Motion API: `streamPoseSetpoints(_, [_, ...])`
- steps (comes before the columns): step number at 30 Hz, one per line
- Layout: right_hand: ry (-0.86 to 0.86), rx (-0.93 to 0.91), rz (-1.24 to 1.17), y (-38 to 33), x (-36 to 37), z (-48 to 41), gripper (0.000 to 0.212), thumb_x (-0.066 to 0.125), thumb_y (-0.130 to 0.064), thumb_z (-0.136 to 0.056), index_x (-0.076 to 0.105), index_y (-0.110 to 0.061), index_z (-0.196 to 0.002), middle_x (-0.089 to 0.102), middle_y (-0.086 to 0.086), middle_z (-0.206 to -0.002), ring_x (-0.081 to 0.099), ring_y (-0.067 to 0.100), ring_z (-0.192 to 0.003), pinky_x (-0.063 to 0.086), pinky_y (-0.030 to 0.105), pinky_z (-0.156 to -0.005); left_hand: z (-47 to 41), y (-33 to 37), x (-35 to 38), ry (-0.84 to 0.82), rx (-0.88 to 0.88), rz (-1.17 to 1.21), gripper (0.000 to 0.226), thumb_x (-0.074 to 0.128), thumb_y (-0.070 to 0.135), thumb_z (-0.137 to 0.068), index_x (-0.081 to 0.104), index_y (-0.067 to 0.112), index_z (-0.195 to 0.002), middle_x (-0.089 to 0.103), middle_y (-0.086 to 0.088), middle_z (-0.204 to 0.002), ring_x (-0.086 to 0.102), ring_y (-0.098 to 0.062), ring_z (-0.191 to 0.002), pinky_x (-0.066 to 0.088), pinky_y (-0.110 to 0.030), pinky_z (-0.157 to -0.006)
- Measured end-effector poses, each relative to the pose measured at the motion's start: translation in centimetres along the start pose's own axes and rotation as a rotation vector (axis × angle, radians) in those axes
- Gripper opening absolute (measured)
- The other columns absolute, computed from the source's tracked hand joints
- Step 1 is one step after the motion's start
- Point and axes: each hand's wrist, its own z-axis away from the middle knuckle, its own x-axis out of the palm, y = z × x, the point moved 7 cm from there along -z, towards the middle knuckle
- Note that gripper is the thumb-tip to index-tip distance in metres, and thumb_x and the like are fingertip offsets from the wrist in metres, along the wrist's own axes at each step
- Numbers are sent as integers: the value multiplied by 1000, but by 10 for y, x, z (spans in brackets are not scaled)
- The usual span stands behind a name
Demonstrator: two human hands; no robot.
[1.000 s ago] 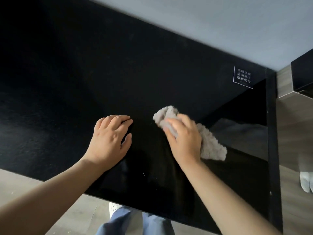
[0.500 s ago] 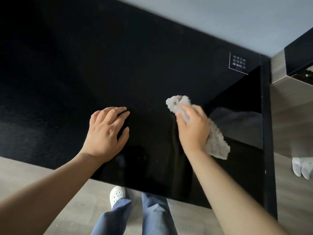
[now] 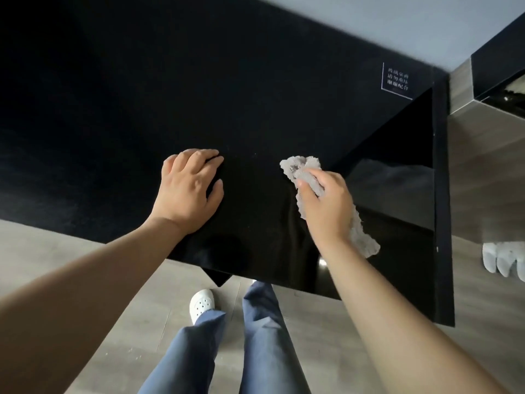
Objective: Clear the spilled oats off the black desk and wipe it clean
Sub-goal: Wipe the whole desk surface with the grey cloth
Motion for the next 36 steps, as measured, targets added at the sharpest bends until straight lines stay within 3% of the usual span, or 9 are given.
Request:
streamPoseSetpoints(4, [3,-159,83,-14,22,68,20,67,-28,-85,72,-23,-105,63,-4,-102,59,12,-87,47,22,-72,7,0,5,-4,8,6,44,45,31,-91,60,10,-126,55,-4,-132,46,-26,-122,30,-44,-103])
streamPoseSetpoints(9, [-103,-215,32,-20,28,137,22,64,-32,-87,72,-24,-105,64,-3,-103,61,11,-89,50,22,-73,12,-2,7,-14,8,14,43,45,31,-91,60,10,-126,55,-4,-132,46,-26,-122,30,-44,-103])
streamPoseSetpoints(12, [-214,-149,-38,-28,26,153,22,64,-32,-85,73,-26,-104,65,-10,-104,62,5,-91,50,21,-75,13,-4,2,1,2,15,43,45,31,-91,60,10,-126,55,-4,-131,46,-27,-122,30,-44,-103])
streamPoseSetpoints(14, [-329,21,-219,-24,21,149,20,67,-26,-84,74,-24,-103,67,-14,-102,65,5,-93,53,23,-77,12,-5,1,-4,2,22,44,45,30,-91,60,10,-126,55,-4,-132,46,-27,-122,29,-43,-104])
streamPoseSetpoints(17, [-409,174,-429,-26,1,138,18,70,-12,-84,74,-19,-101,71,-8,-98,68,8,-94,54,24,-78,21,-8,3,-34,-1,35,44,45,30,-91,59,10,-127,54,-4,-133,45,-27,-123,29,-43,-105])
streamPoseSetpoints(24, [-17,345,-631,-37,-51,46,16,64,-6,-89,71,-11,-103,72,-8,-82,66,-4,-71,45,6,-56,50,1,0,-76,-5,91,41,49,28,-90,61,11,-125,55,-2,-131,47,-25,-120,30,-41,-103])
streamPoseSetpoints(28, [10,285,-671,-47,-42,-13,11,60,-1,-91,68,-8,-93,60,-3,-67,53,-3,-52,43,10,-50,43,2,-14,-29,-18,155,36,50,29,-90,66,12,-118,58,1,-122,51,-22,-112,36,-38,-97])
streamPoseSetpoints(31, [-6,241,-624,-41,-20,-61,9,61,-3,-89,68,-7,-86,54,6,-65,49,8,-53,42,22,-48,22,-4,-21,63,-52,214,31,52,25,-91,68,10,-112,60,-1,-112,53,-20,-102,42,-39,-91])
streamPoseSetpoints(36, [42,111,-424,-32,2,-146,13,62,-5,-88,67,-16,-83,66,4,-86,54,-9,-54,38,3,-49,-33,-22,-7,46,-106,86,41,48,36,-90,67,11,-115,60,0,-116,52,-24,-110,37,-40,-95])
